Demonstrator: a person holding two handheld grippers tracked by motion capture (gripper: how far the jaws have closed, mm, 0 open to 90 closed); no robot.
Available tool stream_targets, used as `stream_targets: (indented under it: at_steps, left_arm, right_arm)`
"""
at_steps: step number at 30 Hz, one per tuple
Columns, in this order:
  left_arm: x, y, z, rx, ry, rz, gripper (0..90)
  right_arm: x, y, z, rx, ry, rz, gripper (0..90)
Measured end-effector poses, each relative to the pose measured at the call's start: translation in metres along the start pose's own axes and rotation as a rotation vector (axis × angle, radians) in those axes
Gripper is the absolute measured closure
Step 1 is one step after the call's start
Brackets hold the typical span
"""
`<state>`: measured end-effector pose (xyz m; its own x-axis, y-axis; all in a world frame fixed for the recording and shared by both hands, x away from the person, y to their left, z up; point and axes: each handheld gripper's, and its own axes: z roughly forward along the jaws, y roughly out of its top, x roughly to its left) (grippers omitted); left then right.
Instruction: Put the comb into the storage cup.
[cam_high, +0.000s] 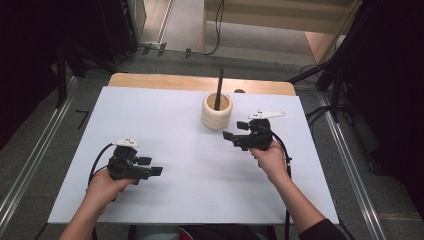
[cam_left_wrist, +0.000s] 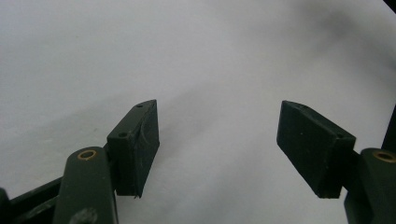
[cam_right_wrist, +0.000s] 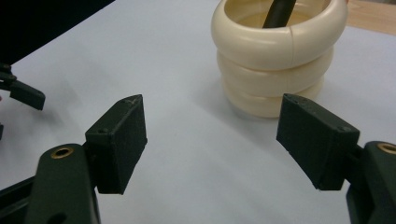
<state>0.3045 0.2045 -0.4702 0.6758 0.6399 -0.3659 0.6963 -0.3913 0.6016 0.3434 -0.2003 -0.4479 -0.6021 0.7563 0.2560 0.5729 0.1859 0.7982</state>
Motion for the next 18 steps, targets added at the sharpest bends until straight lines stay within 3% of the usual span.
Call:
stream_targets:
  at_steps: [18]
  left_arm:
    - [0.003, -0.002, -0.004, -0.006, 0.008, -0.001, 30.2]
  right_arm:
    - [0.008, -0.024, -0.012, 0.028, 0.014, -0.016, 22.1]
